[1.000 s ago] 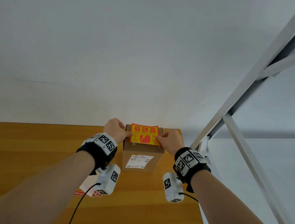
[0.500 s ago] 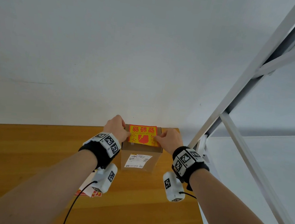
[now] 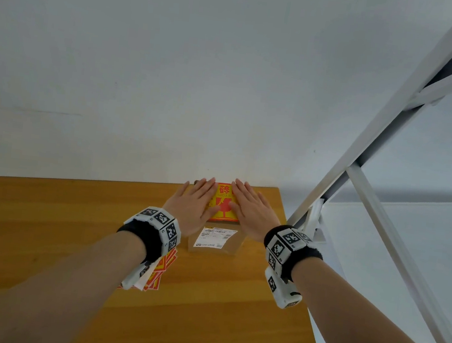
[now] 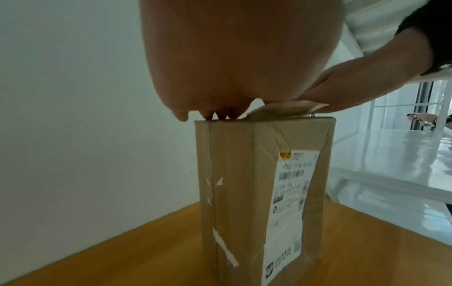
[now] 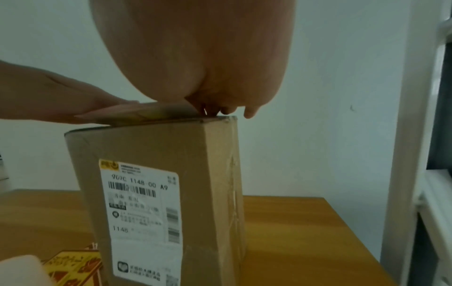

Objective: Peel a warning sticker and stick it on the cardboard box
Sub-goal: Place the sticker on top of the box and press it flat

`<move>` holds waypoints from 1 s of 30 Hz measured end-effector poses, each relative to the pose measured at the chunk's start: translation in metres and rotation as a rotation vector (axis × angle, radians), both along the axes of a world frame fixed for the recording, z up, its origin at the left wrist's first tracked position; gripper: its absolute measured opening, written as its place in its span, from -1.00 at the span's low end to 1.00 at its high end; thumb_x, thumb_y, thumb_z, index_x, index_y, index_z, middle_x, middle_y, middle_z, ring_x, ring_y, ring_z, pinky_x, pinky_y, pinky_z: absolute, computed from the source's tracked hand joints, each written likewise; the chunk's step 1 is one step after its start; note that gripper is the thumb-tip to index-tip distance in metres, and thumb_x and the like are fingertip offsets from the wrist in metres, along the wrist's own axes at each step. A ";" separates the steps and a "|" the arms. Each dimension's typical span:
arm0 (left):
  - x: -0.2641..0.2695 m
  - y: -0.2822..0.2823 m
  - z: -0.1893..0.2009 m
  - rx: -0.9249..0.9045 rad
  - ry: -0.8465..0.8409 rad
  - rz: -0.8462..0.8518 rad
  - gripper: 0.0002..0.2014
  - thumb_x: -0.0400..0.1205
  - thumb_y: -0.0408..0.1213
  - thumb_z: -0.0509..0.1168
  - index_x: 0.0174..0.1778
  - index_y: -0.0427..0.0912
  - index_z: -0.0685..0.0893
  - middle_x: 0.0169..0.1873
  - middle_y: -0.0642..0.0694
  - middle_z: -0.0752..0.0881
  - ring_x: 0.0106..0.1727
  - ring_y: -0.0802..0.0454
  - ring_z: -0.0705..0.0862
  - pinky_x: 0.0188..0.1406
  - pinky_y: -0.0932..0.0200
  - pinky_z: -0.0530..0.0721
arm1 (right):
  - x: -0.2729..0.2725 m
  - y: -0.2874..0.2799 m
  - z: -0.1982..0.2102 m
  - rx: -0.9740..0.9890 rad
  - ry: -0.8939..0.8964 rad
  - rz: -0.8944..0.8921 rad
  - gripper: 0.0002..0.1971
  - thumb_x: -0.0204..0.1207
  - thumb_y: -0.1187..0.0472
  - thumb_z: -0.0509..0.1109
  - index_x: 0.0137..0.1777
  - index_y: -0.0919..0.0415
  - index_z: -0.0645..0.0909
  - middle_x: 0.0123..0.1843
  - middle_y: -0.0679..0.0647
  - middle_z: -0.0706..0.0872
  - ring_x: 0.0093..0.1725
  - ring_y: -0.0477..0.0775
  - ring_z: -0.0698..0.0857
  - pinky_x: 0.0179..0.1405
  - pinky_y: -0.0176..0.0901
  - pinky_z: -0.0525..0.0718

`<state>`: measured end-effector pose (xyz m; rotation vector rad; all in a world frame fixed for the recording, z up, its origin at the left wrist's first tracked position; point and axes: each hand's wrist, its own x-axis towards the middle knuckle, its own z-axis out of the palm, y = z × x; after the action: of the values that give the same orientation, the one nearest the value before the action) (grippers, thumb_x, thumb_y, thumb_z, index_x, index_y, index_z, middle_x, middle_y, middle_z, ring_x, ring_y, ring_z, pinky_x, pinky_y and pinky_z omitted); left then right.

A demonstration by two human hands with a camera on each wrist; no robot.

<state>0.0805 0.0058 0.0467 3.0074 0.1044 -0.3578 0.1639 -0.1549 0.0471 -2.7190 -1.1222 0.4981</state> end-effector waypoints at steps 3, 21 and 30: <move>-0.001 0.003 -0.009 -0.009 -0.016 -0.020 -0.18 0.49 0.28 -0.52 0.66 -0.06 -0.24 0.70 0.01 -0.19 0.71 0.07 -0.20 0.71 -0.03 -0.13 | -0.001 -0.002 -0.007 -0.038 -0.053 0.022 -0.39 0.68 -0.13 -0.23 0.67 0.06 -0.25 0.72 -0.08 -0.22 0.69 -0.08 -0.22 0.68 0.02 -0.13; -0.016 0.011 -0.016 -0.059 -0.077 -0.106 -0.11 0.42 0.31 -0.55 0.66 -0.10 -0.27 0.70 -0.02 -0.21 0.70 0.07 -0.24 0.70 0.06 -0.15 | -0.012 -0.005 -0.023 0.041 -0.157 0.087 -0.11 0.41 -0.44 -0.21 0.68 0.00 -0.19 0.73 -0.05 -0.18 0.70 -0.01 -0.19 0.66 -0.02 -0.14; -0.019 0.012 -0.011 -0.096 -0.059 -0.136 -0.12 0.43 0.29 -0.52 0.65 -0.12 -0.28 0.69 -0.03 -0.22 0.70 0.11 -0.25 0.67 0.15 -0.17 | -0.009 -0.013 -0.020 0.062 -0.144 0.165 -0.16 0.44 -0.39 -0.30 0.67 0.03 -0.22 0.73 -0.02 -0.19 0.69 -0.02 -0.22 0.68 -0.04 -0.12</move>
<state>0.0616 0.0177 0.0352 2.9344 -0.1201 -0.2775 0.1549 -0.1683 0.0268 -2.6577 -1.3819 0.2866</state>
